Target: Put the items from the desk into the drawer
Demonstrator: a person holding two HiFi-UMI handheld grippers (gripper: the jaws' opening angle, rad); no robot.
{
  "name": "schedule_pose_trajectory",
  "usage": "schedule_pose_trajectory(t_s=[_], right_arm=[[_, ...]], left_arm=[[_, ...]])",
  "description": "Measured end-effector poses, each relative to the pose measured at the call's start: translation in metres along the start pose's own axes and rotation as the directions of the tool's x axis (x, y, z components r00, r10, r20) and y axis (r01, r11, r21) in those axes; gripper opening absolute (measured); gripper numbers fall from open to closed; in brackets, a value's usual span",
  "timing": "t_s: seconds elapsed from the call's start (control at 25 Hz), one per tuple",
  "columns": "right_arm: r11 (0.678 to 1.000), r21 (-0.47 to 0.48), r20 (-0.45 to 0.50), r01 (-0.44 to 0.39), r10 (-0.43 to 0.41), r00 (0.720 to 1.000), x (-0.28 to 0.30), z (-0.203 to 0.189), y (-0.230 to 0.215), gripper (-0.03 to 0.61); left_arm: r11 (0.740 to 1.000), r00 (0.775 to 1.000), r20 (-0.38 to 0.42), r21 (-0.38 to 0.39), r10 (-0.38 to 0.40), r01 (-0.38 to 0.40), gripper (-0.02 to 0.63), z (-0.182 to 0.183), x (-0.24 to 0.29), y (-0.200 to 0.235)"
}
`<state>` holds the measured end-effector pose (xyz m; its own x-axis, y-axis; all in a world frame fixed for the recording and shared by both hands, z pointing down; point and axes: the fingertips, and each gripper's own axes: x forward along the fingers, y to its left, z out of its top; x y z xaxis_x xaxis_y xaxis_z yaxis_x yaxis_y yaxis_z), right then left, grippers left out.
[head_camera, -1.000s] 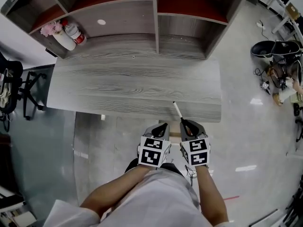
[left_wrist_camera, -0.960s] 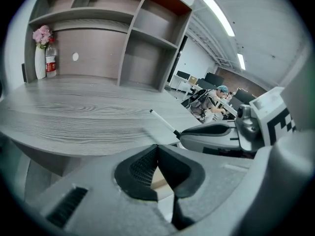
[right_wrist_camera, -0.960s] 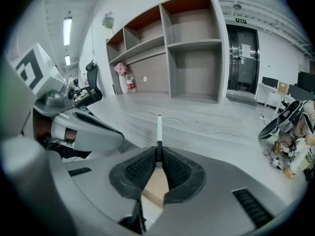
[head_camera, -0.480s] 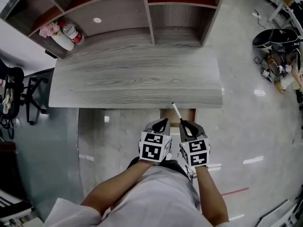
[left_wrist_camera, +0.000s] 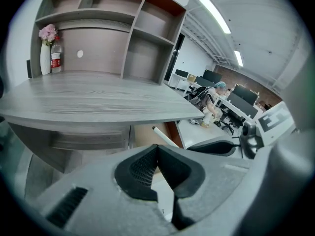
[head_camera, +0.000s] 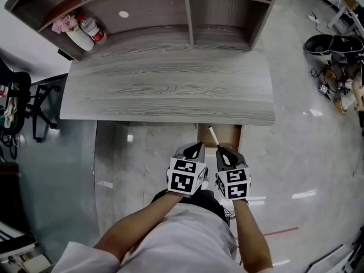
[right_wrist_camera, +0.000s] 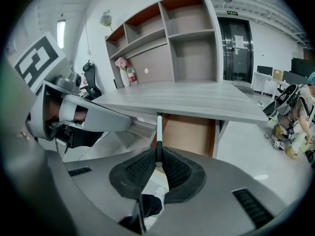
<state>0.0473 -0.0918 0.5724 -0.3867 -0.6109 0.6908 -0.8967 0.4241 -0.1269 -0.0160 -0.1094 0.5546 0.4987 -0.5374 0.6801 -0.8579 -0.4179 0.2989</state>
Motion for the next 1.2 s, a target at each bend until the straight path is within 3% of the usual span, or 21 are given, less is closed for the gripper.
schedule_pose_trajectory(t_s=[0.6, 1.2], right_arm=[[0.999, 0.04, -0.137, -0.008, 0.014, 0.99, 0.069, -0.038, 0.009, 0.035], [0.998, 0.058, -0.201, -0.015, 0.026, 0.979, 0.092, -0.047, 0.013, 0.037]], left_arm=[[0.997, 0.998, -0.044, -0.065, 0.04, -0.043, 0.002, -0.028, 0.009, 0.023], [0.994, 0.996, -0.06, -0.081, 0.068, -0.073, 0.002, -0.035, 0.004, 0.037]])
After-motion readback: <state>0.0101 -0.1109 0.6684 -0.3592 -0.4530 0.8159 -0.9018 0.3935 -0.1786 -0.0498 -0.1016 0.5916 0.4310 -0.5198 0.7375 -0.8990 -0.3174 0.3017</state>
